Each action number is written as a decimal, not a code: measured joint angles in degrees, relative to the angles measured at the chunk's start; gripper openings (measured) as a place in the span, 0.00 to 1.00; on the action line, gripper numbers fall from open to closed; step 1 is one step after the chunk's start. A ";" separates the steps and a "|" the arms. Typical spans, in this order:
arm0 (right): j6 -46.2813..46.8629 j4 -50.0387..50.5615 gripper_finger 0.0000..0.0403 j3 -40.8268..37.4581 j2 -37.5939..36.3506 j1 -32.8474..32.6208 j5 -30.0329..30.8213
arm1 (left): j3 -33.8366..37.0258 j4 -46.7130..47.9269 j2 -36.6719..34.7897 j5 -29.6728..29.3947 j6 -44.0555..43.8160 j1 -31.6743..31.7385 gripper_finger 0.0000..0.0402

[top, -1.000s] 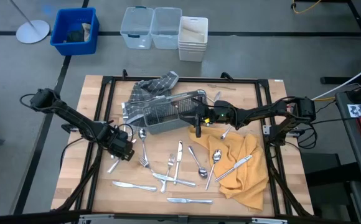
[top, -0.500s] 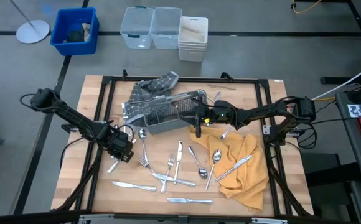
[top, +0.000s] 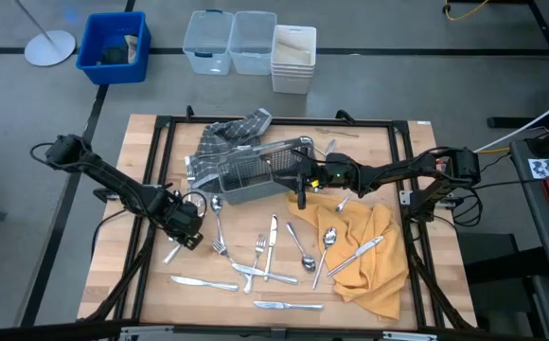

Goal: Sort silverware
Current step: Put the silver knife into the gray silverware basket

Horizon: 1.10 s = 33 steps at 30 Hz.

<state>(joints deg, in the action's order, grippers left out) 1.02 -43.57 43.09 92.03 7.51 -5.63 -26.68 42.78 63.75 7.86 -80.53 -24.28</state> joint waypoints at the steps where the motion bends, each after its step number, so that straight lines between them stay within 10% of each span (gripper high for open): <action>1: 0.00 0.00 0.24 0.00 0.00 0.00 0.00 | 0.00 0.31 0.00 -0.07 0.00 -0.01 0.29; 33: 0.00 0.00 0.24 0.02 0.00 0.00 0.00 | -0.61 1.25 9.16 -4.44 -8.90 -0.01 0.15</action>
<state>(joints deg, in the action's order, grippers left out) 1.02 -43.57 43.11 92.03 7.51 -5.63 -27.29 44.03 72.90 3.42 -89.43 -24.29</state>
